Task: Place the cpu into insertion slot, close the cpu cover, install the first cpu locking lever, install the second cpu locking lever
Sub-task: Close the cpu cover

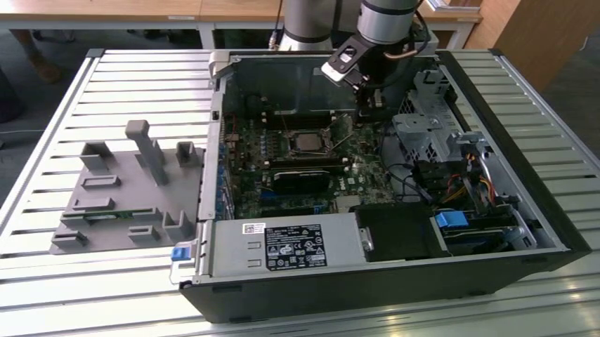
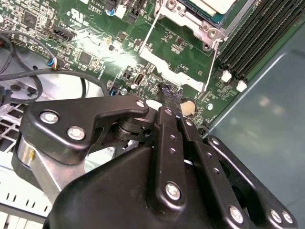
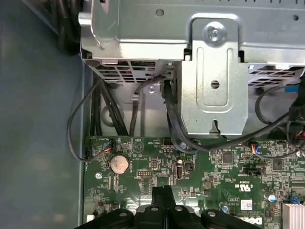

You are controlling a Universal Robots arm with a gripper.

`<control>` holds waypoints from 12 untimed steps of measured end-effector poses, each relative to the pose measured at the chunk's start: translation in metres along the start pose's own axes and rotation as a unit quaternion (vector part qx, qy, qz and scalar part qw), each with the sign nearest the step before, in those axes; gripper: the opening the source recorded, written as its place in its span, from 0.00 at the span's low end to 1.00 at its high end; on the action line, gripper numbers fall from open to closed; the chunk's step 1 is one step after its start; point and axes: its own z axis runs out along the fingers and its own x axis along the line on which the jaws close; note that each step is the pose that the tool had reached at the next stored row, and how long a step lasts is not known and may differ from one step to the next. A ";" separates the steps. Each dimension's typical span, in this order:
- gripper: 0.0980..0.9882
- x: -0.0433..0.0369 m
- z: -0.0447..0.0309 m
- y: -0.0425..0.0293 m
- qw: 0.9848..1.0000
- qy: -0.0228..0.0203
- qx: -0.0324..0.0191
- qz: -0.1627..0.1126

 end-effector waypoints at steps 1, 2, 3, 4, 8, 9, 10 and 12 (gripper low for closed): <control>0.01 0.0000 0.0010 0.0000 1.000 0.000 0.000 0.000; 0.01 0.0001 0.0015 -0.0002 1.000 0.000 0.000 0.000; 0.01 0.0001 0.0015 -0.0012 1.000 0.000 0.000 0.000; 0.01 0.0001 0.0015 -0.0031 1.000 0.000 0.000 0.000; 0.01 0.0000 0.0015 -0.0115 1.000 0.000 0.000 0.000; 0.01 0.0000 0.0015 -0.0130 1.000 0.000 0.000 0.000; 0.01 0.0000 0.0015 -0.0141 1.000 0.000 0.000 0.000; 0.01 0.0000 0.0014 -0.0176 1.000 0.000 0.000 0.000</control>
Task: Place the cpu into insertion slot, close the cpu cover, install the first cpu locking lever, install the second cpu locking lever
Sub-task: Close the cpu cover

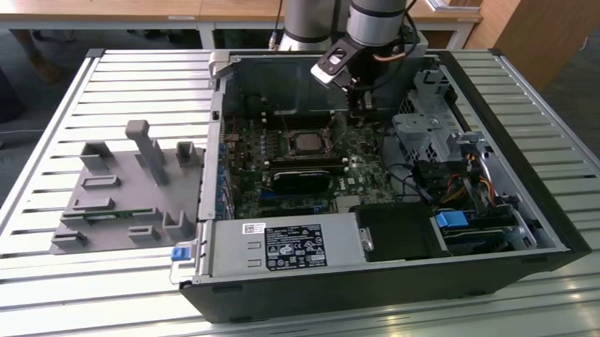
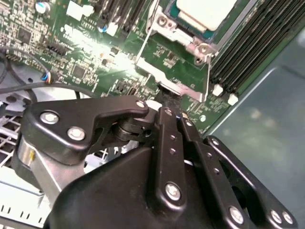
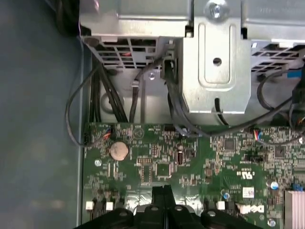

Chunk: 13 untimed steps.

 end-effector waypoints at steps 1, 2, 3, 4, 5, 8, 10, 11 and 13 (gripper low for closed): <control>0.01 0.0000 -0.0001 -0.0020 1.000 0.000 0.000 0.000; 0.01 -0.0001 -0.0002 -0.0034 1.000 0.000 0.000 0.000; 0.01 -0.0001 -0.0002 -0.0044 1.000 0.000 0.000 0.000; 0.01 -0.0001 -0.0002 -0.0053 1.000 0.000 0.000 0.000; 0.01 -0.0001 -0.0002 -0.0060 1.000 0.000 0.000 0.000; 0.01 -0.0001 -0.0002 -0.0078 1.000 0.000 0.000 0.000; 0.01 -0.0001 -0.0003 -0.0087 1.000 0.000 0.000 0.000; 0.01 -0.0001 -0.0003 -0.0091 1.000 0.000 0.000 0.000; 0.01 -0.0001 -0.0003 -0.0101 1.000 0.000 0.000 0.000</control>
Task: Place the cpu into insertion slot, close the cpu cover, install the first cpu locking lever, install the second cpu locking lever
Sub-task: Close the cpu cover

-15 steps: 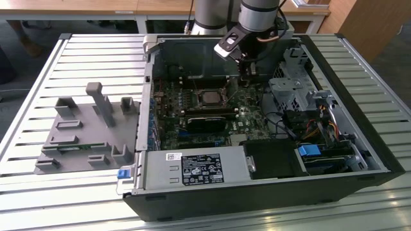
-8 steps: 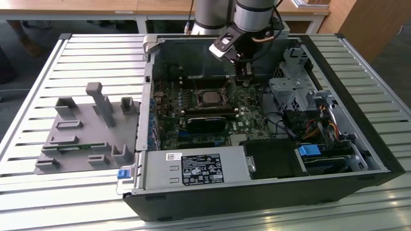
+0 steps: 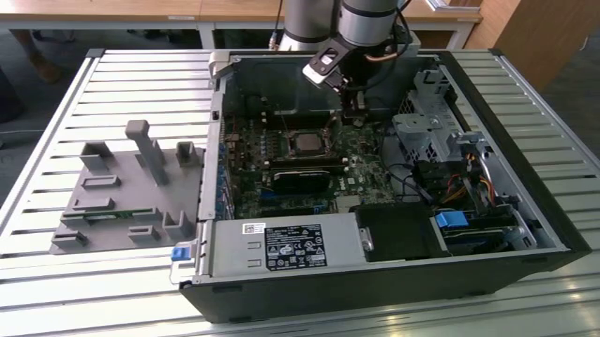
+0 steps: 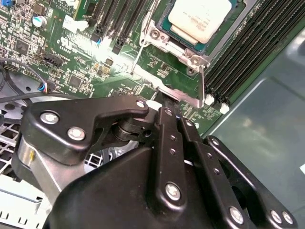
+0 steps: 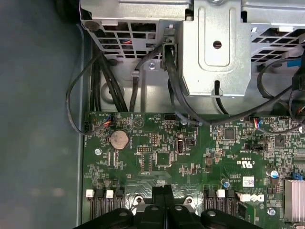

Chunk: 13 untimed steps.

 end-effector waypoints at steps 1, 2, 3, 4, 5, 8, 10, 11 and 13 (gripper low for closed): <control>0.01 0.0000 0.0000 -0.0005 1.000 0.000 0.000 0.000; 0.01 0.0000 0.0000 -0.0010 1.000 0.000 0.000 0.000; 0.01 -0.0001 0.0000 -0.0015 1.000 0.000 0.000 0.000; 0.01 -0.0001 0.0000 -0.0019 1.000 0.000 0.000 0.000; 0.01 -0.0001 0.0000 -0.0023 1.000 0.000 0.000 0.000; 0.01 -0.0002 0.0000 -0.0033 1.000 0.000 0.000 0.000; 0.01 -0.0006 0.0000 -0.0043 1.000 0.000 0.000 0.000; 0.01 -0.0010 -0.0001 -0.0049 1.000 0.000 0.000 0.000; 0.01 -0.0016 0.0000 -0.0060 1.000 0.000 0.000 0.000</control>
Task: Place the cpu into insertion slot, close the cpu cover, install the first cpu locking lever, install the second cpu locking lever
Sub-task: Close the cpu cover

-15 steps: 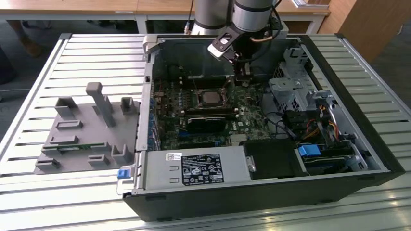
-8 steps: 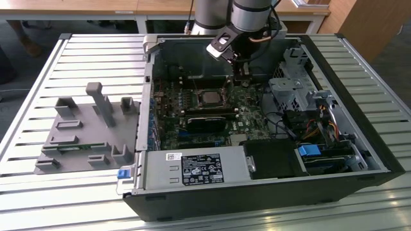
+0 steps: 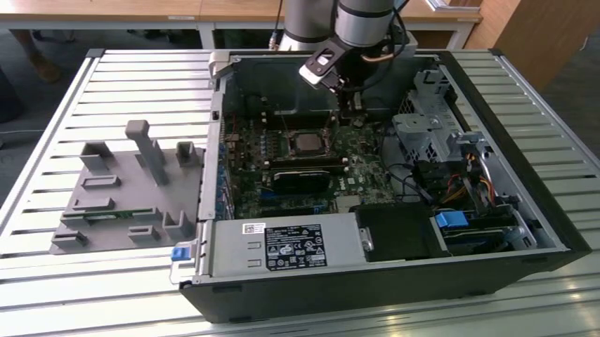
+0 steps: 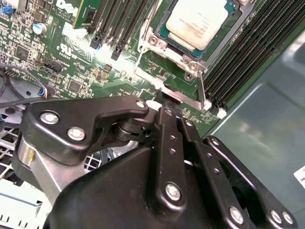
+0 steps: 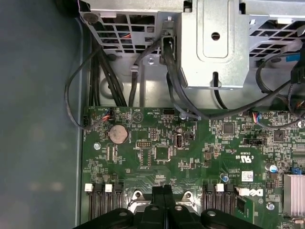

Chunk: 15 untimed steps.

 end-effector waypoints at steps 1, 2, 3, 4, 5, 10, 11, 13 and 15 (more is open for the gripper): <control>0.01 -0.0003 0.0000 -0.0006 1.000 0.000 0.000 0.000; 0.01 -0.0006 -0.0001 -0.0012 1.000 0.000 0.000 0.000; 0.01 -0.0009 -0.0001 -0.0018 1.000 0.000 0.000 0.000; 0.01 -0.0012 -0.0001 -0.0023 1.000 0.000 0.000 0.000; 0.01 -0.0014 -0.0001 -0.0028 1.000 0.000 0.000 0.000; 0.01 -0.0024 -0.0002 -0.0056 1.000 0.000 0.000 0.000; 0.01 -0.0026 -0.0002 -0.0062 1.000 0.000 0.000 0.000; 0.01 -0.0028 -0.0002 -0.0072 1.000 0.000 0.000 0.000; 0.01 -0.0031 -0.0002 -0.0082 1.000 0.000 0.000 0.000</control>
